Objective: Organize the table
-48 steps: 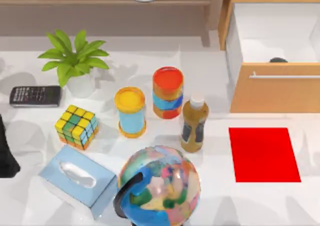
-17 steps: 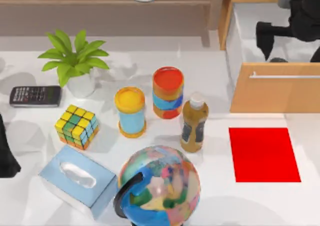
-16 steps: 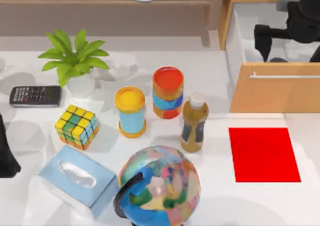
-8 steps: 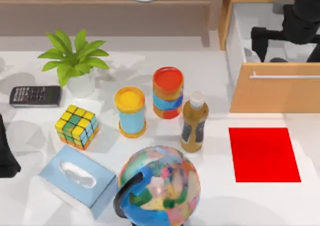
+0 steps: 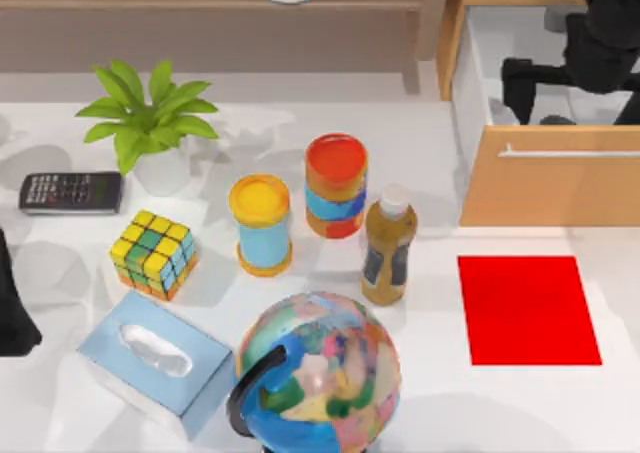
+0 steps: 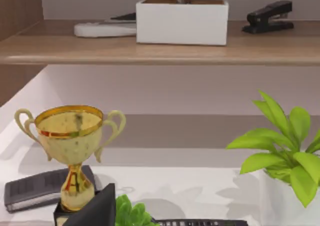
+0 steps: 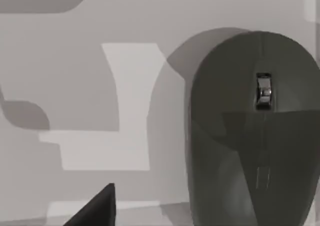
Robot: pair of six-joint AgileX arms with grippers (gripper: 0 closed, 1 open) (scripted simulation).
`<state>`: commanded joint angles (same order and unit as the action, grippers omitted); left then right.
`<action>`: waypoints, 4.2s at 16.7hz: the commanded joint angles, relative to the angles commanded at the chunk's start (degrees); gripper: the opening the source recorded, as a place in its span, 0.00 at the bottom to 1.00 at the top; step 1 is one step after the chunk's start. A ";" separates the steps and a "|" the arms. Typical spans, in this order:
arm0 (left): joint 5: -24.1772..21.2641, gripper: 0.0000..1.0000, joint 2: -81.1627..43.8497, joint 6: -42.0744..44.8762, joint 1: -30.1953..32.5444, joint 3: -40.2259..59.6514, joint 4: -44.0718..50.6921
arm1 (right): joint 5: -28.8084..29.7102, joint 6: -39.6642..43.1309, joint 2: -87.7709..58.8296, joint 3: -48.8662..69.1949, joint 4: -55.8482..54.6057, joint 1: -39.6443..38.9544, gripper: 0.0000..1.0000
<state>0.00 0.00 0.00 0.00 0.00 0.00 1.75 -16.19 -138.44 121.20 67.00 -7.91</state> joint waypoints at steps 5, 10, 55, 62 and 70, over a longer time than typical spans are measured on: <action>0.00 1.00 0.00 0.00 0.00 0.00 0.00 | 0.04 -0.06 -0.03 -1.47 -1.46 -0.05 1.00; 0.00 1.00 0.00 0.00 0.00 0.00 0.00 | 0.09 -0.03 -0.92 -1.76 -2.86 -0.05 1.00; 0.00 1.00 0.00 0.00 0.00 0.00 0.00 | -0.91 -5.82 28.16 -15.96 -8.21 -6.51 0.00; 0.00 1.00 0.00 0.00 0.00 0.00 0.00 | -2.54 -8.16 40.69 -33.18 -10.71 -14.81 0.00; 0.00 1.00 0.00 0.00 0.00 0.00 0.00 | -1.22 -8.91 39.76 -52.31 -17.11 -17.59 0.00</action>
<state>0.00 0.00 0.00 0.00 0.00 0.00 0.54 -25.11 -98.68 68.90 49.89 -25.51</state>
